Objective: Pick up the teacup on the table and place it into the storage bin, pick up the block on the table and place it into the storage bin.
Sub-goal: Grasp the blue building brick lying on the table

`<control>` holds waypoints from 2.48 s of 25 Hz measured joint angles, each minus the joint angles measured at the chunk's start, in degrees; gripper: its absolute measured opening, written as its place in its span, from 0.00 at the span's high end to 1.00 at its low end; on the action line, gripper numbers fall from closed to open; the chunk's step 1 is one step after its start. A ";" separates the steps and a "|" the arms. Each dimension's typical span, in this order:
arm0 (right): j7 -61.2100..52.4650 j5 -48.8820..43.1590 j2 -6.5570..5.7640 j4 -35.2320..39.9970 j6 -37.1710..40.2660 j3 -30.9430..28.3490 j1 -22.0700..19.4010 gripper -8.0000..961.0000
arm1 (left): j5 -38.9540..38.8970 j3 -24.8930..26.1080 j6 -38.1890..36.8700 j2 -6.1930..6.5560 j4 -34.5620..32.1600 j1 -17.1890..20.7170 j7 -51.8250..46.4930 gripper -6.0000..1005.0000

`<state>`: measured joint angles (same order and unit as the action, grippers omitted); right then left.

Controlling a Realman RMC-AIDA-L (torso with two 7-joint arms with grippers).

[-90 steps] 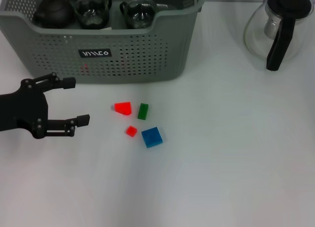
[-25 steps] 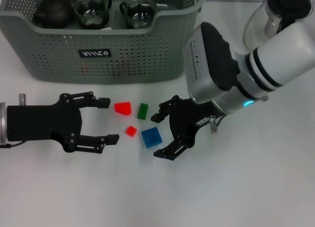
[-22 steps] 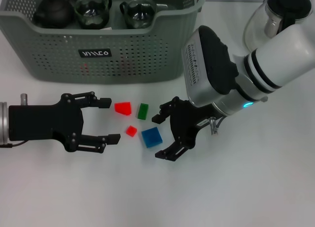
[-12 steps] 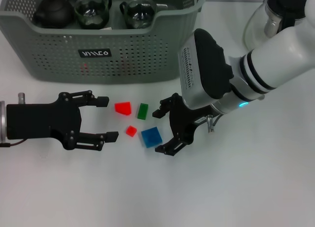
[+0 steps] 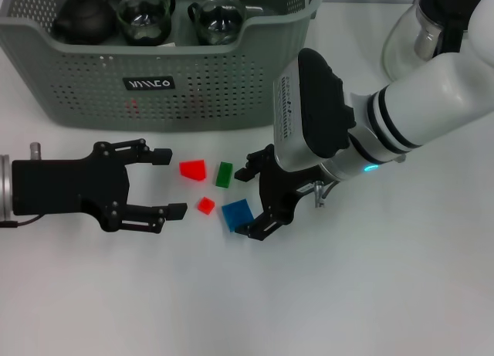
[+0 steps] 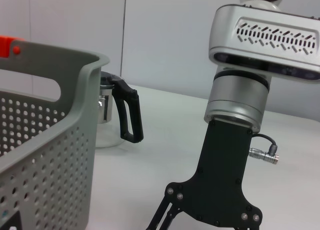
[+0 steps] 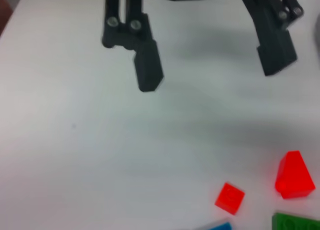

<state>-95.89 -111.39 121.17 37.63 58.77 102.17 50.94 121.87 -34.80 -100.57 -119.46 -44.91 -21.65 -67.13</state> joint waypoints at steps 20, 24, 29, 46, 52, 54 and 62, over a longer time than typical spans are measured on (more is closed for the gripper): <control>-5.33 5.90 0.28 -1.93 -4.63 5.74 0.23 0.05 | -0.52 1.17 0.11 0.00 0.38 -0.22 0.68 0.12; -5.46 5.89 0.27 -1.95 -4.70 5.84 0.23 0.05 | -0.58 1.47 0.08 -0.13 0.55 -0.22 1.85 0.12; -6.19 5.89 0.29 -2.04 -4.75 6.40 0.32 0.05 | -0.58 1.50 -0.12 -0.16 0.55 -0.19 1.88 0.12; -8.43 5.74 0.24 -2.11 -7.25 7.35 0.14 0.05 | -0.58 1.50 0.07 -0.16 0.47 0.17 2.48 0.13; -10.46 5.54 0.20 -2.13 -7.27 7.38 0.11 0.05 | -0.64 1.49 -0.25 -0.16 0.30 -0.10 2.70 0.13; -10.97 5.48 0.11 -2.13 -7.25 7.38 0.17 0.11 | -0.66 1.50 -0.25 -0.16 0.31 -0.16 2.71 0.13; -12.50 5.08 -0.20 -1.72 -6.73 7.35 0.20 0.48 | -0.67 1.49 -0.25 -0.16 0.36 -0.15 2.71 0.13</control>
<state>-108.39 -106.32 120.97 35.91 52.04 109.51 51.14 121.19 -33.31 -100.82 -119.62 -44.56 -21.80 -64.42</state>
